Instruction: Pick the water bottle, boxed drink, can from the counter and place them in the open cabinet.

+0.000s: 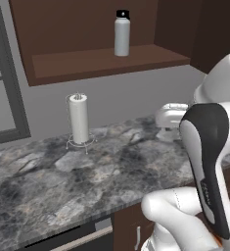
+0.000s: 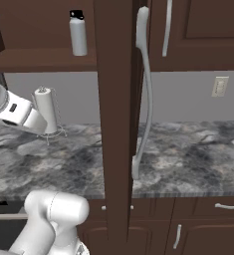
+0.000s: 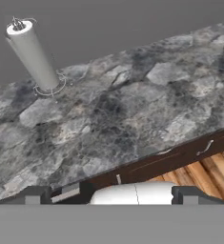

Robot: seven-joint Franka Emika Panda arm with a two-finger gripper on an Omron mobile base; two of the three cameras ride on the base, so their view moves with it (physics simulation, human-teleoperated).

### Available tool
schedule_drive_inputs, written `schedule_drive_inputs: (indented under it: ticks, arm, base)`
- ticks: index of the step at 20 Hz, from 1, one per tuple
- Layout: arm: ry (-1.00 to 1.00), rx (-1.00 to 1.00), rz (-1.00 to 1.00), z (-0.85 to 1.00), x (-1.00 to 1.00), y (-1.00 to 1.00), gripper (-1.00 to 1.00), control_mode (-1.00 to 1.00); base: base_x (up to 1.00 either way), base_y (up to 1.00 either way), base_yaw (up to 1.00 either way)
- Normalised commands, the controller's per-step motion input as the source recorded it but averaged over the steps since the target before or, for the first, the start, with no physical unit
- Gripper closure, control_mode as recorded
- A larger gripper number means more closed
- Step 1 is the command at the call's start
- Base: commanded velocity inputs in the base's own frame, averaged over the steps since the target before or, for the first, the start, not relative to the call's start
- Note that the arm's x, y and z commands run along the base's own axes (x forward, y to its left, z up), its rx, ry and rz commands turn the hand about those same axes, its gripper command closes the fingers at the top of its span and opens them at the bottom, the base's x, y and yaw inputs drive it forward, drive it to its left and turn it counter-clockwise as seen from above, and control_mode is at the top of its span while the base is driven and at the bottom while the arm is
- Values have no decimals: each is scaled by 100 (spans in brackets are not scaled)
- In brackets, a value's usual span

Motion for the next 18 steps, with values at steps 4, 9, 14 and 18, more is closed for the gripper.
schedule_drive_inputs:
  ticks: [4,9,14,18]
  arm:
    - [21,-10,0,-21,-4,-26,-100,-100]
    - [8,-1,-1,0,-72,-22,-100,-100]
    - [0,0,0,0,-36,-3,-100,-100]
    - [-2,0,0,0,0,0,-100,-100]
  base:
    - [0,0,0]
    - [0,0,0]
    - [0,0,0]
    - [0,0,0]
